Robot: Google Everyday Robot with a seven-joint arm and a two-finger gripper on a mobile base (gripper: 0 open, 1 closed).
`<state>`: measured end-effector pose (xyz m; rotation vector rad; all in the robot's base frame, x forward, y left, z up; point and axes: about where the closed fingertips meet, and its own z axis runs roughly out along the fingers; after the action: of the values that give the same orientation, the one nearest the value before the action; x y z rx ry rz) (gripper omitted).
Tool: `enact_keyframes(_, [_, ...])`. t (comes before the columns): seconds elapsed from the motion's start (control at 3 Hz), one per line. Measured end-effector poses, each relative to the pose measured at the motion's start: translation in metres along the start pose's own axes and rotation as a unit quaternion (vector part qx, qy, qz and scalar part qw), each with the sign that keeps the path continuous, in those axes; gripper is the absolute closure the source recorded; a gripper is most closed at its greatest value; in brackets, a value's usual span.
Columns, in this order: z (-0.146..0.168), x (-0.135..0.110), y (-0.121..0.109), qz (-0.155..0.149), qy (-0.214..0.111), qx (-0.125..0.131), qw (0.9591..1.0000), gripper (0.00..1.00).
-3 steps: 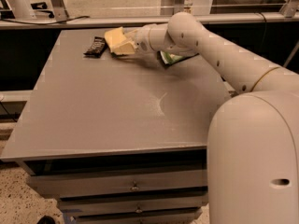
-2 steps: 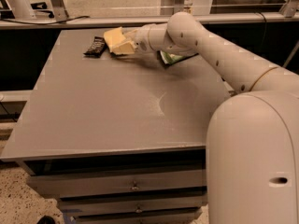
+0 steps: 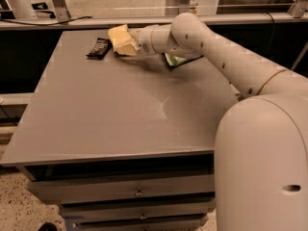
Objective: Move sponge near rxbar chocolate
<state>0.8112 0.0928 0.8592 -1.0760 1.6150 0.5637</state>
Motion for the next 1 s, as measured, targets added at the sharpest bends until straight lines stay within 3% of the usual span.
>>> enact_keyframes(0.33, [-0.001,-0.002,0.006,-0.002,-0.005,-0.004,1.0000,0.00])
enact_keyframes(1.0, [-0.029,-0.001,0.032,0.000,-0.027,-0.009,0.9996,0.00])
